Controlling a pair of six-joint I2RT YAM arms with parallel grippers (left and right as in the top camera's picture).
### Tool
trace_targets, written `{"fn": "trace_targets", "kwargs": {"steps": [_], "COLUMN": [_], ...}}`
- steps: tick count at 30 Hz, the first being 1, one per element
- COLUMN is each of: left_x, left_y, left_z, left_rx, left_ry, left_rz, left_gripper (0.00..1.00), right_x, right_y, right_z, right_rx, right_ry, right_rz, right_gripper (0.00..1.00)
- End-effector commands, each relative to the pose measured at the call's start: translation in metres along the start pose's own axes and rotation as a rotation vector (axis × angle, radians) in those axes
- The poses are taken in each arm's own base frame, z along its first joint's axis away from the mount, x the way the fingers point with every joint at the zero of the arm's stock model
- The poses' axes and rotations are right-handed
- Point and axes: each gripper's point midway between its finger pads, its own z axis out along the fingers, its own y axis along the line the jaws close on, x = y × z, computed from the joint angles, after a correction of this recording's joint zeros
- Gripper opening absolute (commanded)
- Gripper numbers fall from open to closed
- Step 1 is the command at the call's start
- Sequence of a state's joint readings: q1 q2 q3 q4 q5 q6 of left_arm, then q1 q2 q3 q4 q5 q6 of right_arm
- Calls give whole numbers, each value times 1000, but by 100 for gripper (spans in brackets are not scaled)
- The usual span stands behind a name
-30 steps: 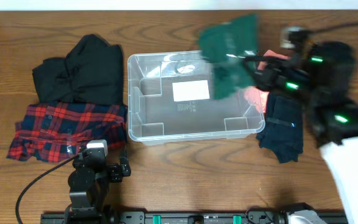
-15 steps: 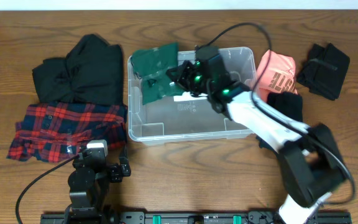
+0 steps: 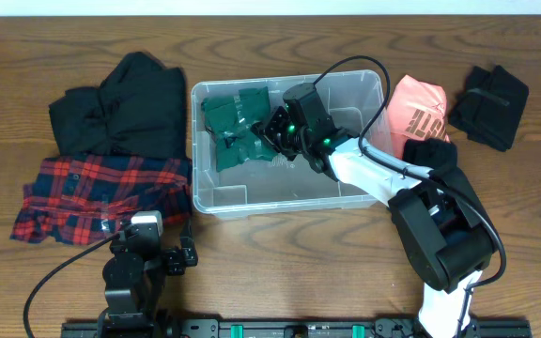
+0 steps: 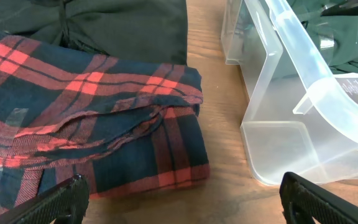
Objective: Pack container
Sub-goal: 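Carry the green garment into the bin and release it, then move right gripper to the black folded garment and grasp it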
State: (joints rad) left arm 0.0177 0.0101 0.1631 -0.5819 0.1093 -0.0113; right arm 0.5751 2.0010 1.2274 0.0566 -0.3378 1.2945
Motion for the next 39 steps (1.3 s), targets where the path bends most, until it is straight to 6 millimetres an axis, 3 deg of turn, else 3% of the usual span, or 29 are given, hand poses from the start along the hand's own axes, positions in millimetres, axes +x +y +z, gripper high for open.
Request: {"fn": "trace_targets", "kwargs": {"steps": [1,3,9,13,17,19,23,26,28,33,37,39], "left_x": [3,3,3,3,3,3,3,3,3,3,3,3], "left_y": [-2,-2,-2,-2,-2,-2,-2,-2,-2,-2,-2,-2], "left_z": [2,2,2,2,2,2,2,2,2,2,2,2], "left_rx": [10,10,10,10,10,10,10,10,10,10,10,10], "left_ry": [4,4,4,4,4,4,4,4,4,4,4,4], "left_rz": [-7,-7,-6,-7,-7,-7,-7,-7,-7,-6,-7,-7], "left_gripper": [98,98,98,98,98,98,98,98,98,98,98,98], "right_x": [4,5,5,-9,-18,-22,-25,-42,-63,-130,-175,-191], "right_y": [5,5,14,26,40,37,32,17,7,-26,-71,-104], "right_z": [2,1,-11,-42,-80,-96,-109,-125,-145,-215,-272,-301], "right_rx": [-11,-13,-36,-11,55,122,192,249,279,311,295,304], "right_ry": [10,16,38,-42,-165,-222,-254,-271,-304,-390,-402,-403], "right_rz": [2,-12,-125,-284,-464,-525,-623,-588,-539,-386,-272,-205], "right_gripper": [16,30,34,35,26,26,47,51,54,65,73,78]}}
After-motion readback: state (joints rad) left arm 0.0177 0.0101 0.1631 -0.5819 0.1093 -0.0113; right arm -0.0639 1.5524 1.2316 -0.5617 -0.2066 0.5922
